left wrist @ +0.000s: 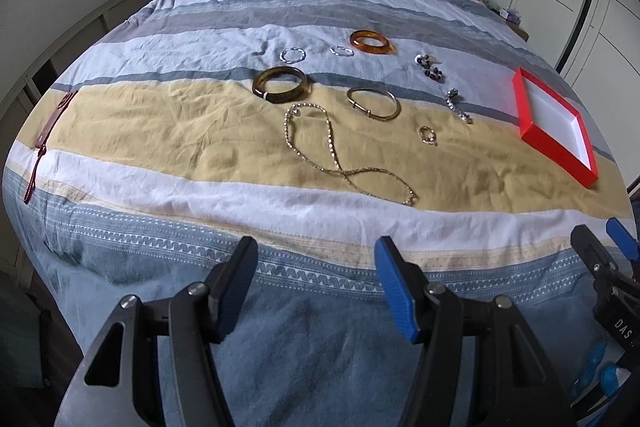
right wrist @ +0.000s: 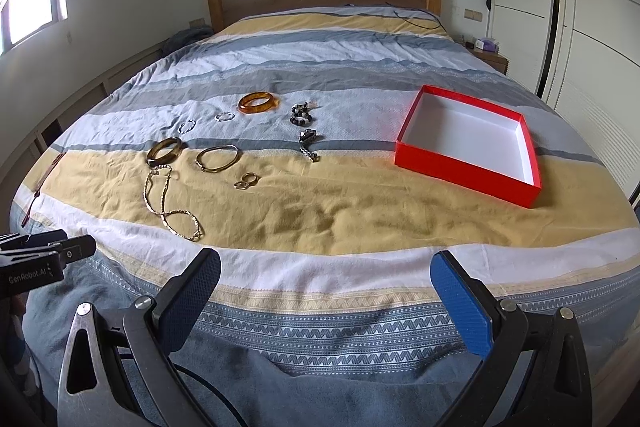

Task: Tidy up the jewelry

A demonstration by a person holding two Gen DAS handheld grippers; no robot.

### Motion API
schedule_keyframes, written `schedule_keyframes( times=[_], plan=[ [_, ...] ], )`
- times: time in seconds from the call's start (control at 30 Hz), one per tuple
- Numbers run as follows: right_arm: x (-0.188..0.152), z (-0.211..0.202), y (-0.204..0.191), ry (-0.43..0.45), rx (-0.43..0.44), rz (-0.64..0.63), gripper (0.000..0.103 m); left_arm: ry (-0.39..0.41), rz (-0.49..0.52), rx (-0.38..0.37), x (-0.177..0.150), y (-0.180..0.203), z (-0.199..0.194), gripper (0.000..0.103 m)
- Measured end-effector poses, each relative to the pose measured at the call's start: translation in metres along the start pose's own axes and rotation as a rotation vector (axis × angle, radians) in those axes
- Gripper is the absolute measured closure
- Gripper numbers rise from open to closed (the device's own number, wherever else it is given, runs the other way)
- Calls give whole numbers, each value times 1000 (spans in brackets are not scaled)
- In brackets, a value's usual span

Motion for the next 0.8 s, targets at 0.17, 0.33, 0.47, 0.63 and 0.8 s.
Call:
schedule_keyframes(
  times=[0.17, 0.33, 0.47, 0.63, 0.8],
  plan=[
    [5, 5, 1, -2, -1, -7, 0, -7, -19, -4, 9, -4, 5, 44],
    [15, 11, 0, 1, 15, -11, 1, -42, -39, -25, 14, -6, 20, 44],
    [19, 23, -7, -22, 65, -17, 11, -61, -73, -49, 20, -10, 33, 44],
    [16, 45, -19, -77, 124, -31, 22, -95, -142, -79, 30, -20, 59, 45],
    [18, 67, -32, -117, 166, -58, 34, -110, -177, -103, 43, -21, 83, 45]
  ],
)
Point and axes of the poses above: each gripper's, at about its wrist camera, not at the fingertips, and z roughly the way its jaws point, y to its right, x to its top, the point moved 6 cm from there along z, roughly the way its jaws point, and after that the axes turned 7 degrees about -x, right-handed, at the moved point
